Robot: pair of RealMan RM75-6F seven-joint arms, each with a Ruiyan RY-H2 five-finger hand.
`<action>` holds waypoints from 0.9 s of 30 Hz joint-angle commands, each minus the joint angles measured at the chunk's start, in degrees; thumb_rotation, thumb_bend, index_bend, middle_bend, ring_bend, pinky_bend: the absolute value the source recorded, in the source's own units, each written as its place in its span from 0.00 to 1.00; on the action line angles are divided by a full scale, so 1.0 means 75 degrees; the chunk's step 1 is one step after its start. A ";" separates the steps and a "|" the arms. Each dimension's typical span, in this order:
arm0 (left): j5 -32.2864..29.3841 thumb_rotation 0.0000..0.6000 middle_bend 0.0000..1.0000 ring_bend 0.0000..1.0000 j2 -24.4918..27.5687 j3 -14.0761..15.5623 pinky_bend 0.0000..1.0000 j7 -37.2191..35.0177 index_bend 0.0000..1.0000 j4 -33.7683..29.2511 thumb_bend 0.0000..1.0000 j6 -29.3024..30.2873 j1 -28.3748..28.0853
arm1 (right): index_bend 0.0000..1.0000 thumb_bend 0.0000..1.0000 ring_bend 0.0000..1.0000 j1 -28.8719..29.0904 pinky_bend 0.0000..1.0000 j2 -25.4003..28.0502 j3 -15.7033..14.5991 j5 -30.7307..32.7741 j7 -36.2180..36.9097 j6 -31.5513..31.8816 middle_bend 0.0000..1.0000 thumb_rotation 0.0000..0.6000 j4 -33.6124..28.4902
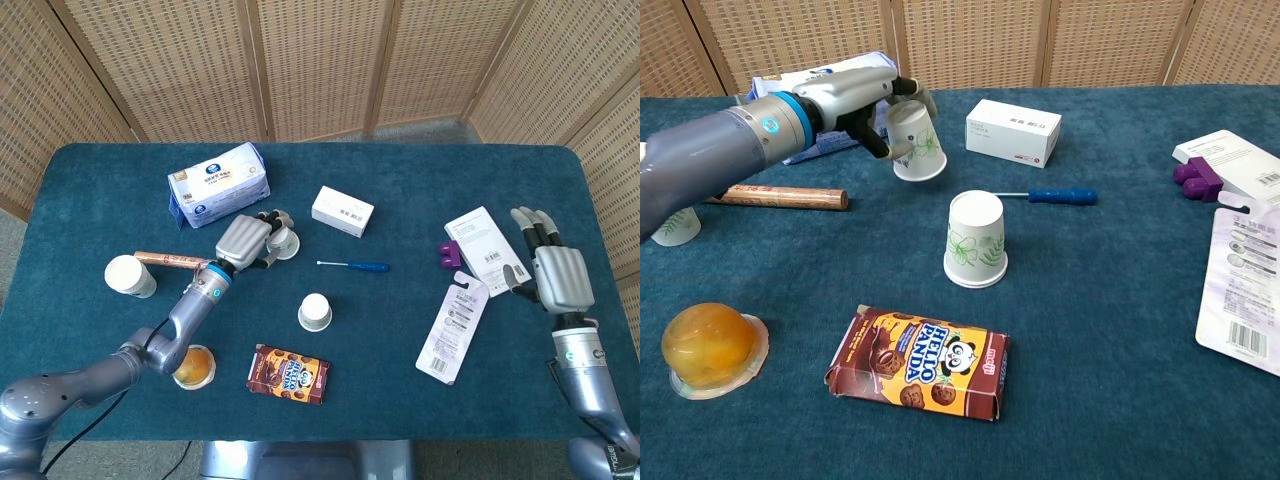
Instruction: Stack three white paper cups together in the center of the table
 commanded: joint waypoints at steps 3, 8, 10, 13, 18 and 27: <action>-0.0071 1.00 0.25 0.32 0.1037 -0.0107 0.63 -0.0134 0.33 -0.1571 0.50 0.0304 0.0363 | 0.00 0.44 0.03 0.0064 0.51 -0.0025 0.0053 0.0115 -0.0099 -0.0097 0.09 1.00 0.0009; -0.0062 1.00 0.25 0.32 0.1803 -0.0081 0.63 -0.0157 0.33 -0.2806 0.50 0.0386 0.0583 | 0.00 0.44 0.03 0.0096 0.50 -0.0089 0.0066 0.0153 -0.0108 -0.0143 0.09 1.00 0.0073; -0.0024 1.00 0.25 0.32 0.2076 -0.0041 0.63 -0.0128 0.33 -0.3280 0.50 0.0426 0.0660 | 0.00 0.44 0.03 0.0104 0.50 -0.0122 0.0064 0.0142 -0.0105 -0.0145 0.09 1.00 0.0096; -0.0002 1.00 0.25 0.32 0.2400 0.0021 0.63 -0.0179 0.33 -0.3901 0.50 0.0370 0.0727 | 0.00 0.44 0.03 0.0111 0.50 -0.0153 0.0062 0.0128 -0.0084 -0.0150 0.09 1.00 0.0104; 0.0065 1.00 0.25 0.32 0.2691 0.0160 0.63 -0.0085 0.33 -0.4565 0.50 0.0188 0.0701 | 0.00 0.44 0.03 0.0091 0.50 -0.0149 0.0061 0.0082 -0.0088 -0.0093 0.09 1.00 0.0069; 0.0068 1.00 0.25 0.31 0.2529 0.0240 0.63 0.0098 0.33 -0.4955 0.50 -0.0139 0.0422 | 0.00 0.44 0.03 0.0048 0.50 -0.0097 0.0085 0.0081 -0.0054 -0.0037 0.09 1.00 0.0009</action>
